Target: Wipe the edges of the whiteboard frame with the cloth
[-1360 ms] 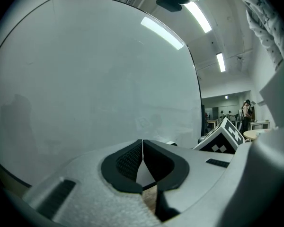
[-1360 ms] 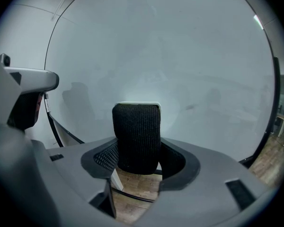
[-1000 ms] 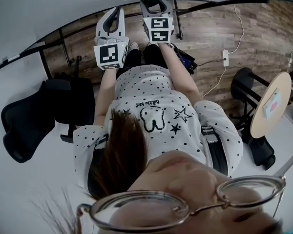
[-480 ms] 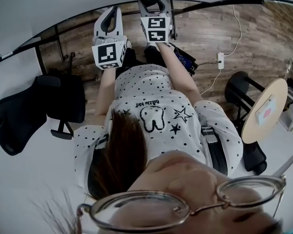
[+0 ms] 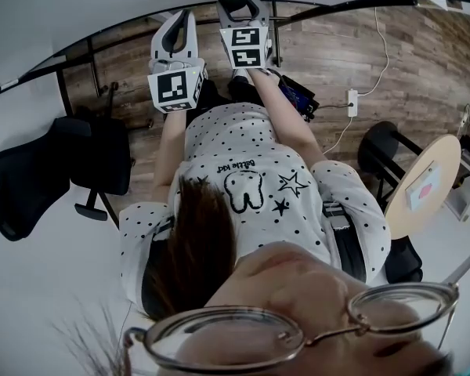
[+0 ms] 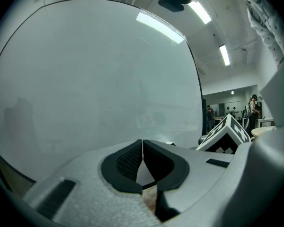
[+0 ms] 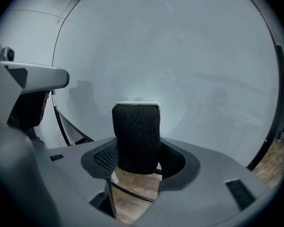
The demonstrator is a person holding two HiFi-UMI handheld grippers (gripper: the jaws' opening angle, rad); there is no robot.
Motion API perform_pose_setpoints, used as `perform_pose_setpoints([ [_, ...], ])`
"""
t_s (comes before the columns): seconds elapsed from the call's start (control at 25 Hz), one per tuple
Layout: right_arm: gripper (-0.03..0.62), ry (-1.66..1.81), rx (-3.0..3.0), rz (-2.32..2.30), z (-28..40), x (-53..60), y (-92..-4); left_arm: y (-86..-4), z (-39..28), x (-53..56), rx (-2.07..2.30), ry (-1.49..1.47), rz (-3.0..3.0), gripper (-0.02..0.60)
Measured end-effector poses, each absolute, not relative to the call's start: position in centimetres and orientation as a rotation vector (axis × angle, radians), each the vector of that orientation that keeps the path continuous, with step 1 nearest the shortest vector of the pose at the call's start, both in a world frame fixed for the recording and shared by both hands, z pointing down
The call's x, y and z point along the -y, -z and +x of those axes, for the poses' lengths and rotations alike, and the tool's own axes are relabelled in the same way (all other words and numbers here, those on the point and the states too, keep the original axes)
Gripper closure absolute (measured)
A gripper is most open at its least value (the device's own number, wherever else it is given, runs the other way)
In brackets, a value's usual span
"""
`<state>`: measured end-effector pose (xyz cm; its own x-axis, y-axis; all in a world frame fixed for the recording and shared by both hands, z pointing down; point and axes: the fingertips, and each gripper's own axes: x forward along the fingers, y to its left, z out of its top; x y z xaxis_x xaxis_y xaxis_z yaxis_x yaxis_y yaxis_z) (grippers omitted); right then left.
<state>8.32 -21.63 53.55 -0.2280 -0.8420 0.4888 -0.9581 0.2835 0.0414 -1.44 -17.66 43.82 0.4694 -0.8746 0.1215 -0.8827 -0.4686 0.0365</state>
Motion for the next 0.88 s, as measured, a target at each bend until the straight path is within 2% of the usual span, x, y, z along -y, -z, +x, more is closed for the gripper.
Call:
perform_pose_setpoints([
  [0.88,0.356,-0.356,2.064,1.693,12.0,21.6,-53.2,-43.4,1.4,18.2,1.523,-0.129,2.656,0.561],
])
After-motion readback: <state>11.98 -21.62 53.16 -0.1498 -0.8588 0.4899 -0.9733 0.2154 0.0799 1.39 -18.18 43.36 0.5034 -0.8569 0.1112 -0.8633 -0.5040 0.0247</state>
